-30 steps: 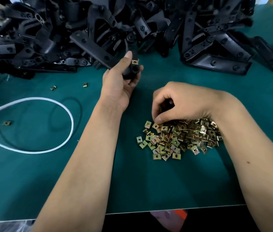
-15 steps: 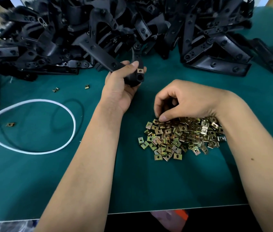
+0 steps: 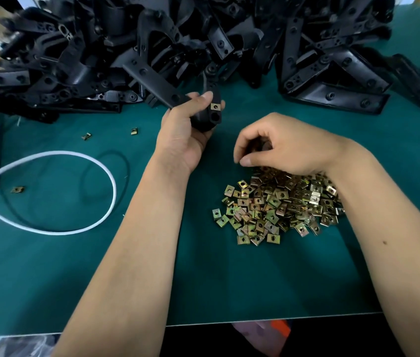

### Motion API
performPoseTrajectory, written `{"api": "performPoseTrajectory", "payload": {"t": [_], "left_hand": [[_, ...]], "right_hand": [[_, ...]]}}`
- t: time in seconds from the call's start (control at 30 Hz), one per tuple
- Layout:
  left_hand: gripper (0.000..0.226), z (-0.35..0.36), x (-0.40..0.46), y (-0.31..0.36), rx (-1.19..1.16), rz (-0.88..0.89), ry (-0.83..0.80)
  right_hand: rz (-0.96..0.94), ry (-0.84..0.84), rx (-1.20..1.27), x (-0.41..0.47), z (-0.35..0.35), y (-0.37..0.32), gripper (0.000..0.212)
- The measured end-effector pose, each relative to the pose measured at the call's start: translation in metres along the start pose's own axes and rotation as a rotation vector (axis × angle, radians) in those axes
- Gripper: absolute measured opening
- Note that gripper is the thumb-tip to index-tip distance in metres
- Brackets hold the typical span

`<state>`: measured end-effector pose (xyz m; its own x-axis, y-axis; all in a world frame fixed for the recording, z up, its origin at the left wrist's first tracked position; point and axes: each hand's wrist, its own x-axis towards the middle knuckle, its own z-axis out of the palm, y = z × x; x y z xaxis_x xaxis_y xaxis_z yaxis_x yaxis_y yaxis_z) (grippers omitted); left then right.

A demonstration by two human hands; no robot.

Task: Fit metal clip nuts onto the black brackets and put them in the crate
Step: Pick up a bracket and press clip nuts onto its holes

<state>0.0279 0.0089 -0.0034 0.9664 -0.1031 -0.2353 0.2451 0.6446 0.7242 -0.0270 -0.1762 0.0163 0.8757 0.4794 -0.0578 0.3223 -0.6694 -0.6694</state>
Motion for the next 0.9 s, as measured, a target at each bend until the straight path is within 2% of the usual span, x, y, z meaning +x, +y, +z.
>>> {"api": "performPoseTrajectory", "payload": {"t": [0.17, 0.37, 0.43, 0.6, 0.67, 0.9], "left_hand": [[0.033, -0.001, 0.002, 0.000, 0.013, -0.001, -0.007], [0.034, -0.002, 0.002, -0.001, 0.018, -0.005, -0.018], [0.032, -0.002, 0.002, -0.001, 0.014, -0.008, -0.022], [0.017, 0.000, -0.002, -0.001, 0.086, -0.028, -0.102], [0.012, 0.000, -0.003, -0.002, 0.127, -0.037, -0.151], [0.012, 0.000, -0.008, -0.006, 0.216, -0.067, -0.252]], "right_hand": [[-0.011, -0.161, -0.084, -0.002, 0.001, -0.006, 0.015], [0.002, -0.176, -0.073, -0.002, 0.002, -0.008, 0.014], [-0.014, -0.071, 0.017, -0.002, 0.001, -0.006, 0.011], [-0.013, 0.504, 0.634, 0.007, 0.003, 0.008, 0.017], [0.016, 0.606, 0.780, 0.010, 0.007, 0.011, 0.017], [0.016, 0.779, 0.881, 0.016, 0.018, 0.009, 0.014]]}}
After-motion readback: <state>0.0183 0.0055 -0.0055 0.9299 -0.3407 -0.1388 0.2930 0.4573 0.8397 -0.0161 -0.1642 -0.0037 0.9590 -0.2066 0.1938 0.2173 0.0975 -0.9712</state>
